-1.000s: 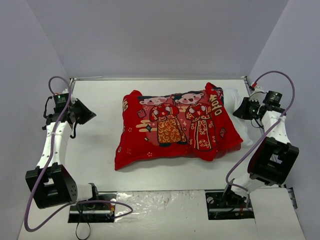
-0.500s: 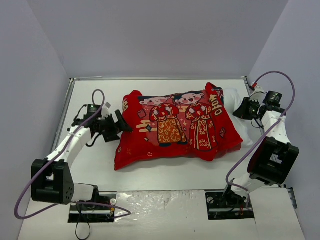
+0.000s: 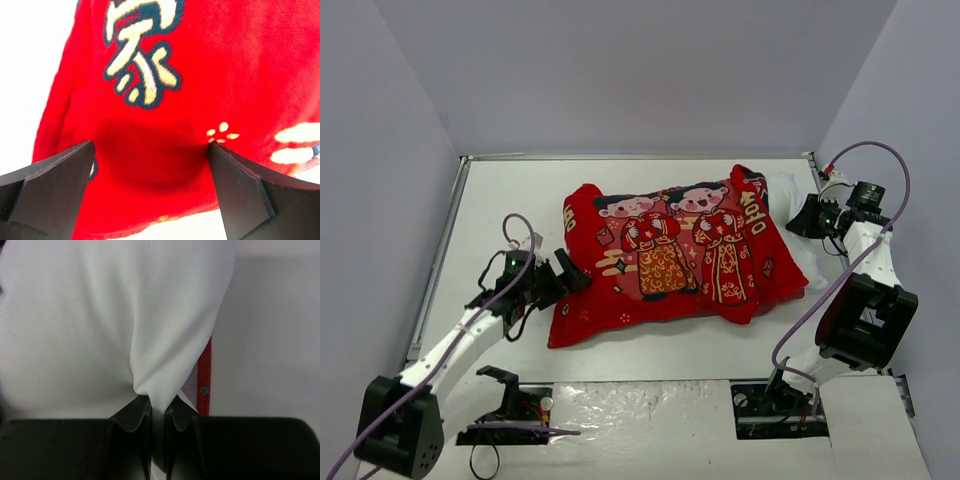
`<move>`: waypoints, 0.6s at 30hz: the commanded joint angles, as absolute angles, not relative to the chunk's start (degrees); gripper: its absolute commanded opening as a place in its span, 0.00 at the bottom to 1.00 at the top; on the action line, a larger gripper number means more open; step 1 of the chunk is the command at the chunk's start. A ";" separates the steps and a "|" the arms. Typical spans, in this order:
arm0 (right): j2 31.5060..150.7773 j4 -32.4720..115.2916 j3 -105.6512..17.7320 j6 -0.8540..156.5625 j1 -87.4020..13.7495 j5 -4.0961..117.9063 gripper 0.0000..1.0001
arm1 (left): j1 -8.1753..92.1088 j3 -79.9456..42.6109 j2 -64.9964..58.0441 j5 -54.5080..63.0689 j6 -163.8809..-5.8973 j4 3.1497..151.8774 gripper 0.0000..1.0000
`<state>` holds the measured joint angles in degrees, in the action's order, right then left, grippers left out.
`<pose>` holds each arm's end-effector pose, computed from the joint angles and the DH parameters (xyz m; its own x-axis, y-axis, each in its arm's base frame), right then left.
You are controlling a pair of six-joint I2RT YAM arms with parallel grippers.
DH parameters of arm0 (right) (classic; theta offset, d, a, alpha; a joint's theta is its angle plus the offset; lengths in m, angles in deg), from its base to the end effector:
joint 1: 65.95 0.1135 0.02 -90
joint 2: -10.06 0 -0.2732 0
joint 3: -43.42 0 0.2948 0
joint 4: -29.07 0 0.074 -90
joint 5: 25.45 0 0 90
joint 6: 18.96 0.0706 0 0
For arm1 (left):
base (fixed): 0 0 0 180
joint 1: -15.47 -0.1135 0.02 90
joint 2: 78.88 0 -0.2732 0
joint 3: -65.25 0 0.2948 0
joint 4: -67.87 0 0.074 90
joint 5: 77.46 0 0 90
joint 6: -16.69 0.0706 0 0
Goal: Remove the pillowcase from the pillow
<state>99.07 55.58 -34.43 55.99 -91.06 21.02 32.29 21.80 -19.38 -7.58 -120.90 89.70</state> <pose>0.3861 -0.1272 0.2531 -0.4861 0.0199 -0.8737 -0.3233 0.9247 0.2009 0.2566 -0.1029 0.1813 -0.7889 -0.4858 -0.3764 -0.0754 0.6844 -0.7252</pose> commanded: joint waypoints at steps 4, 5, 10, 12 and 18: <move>101.81 54.44 -37.14 58.55 -91.53 20.34 0.00 | 32.78 33.11 -31.68 1.82 -129.22 73.42 0.94; 103.04 54.44 -38.36 59.34 -91.44 20.86 0.00 | 32.87 32.33 -32.03 2.08 -128.16 76.60 0.94; 106.12 54.17 -41.36 61.98 -90.92 21.39 0.00 | 33.75 29.69 -28.97 0.51 -122.80 85.42 0.94; 106.56 54.09 -42.06 62.25 -90.83 21.39 0.00 | 33.75 29.95 -26.51 -1.07 -121.74 82.89 0.94; 107.53 54.09 -42.85 62.25 -90.74 21.39 0.00 | 34.19 31.00 -20.26 -9.42 -120.16 76.38 0.88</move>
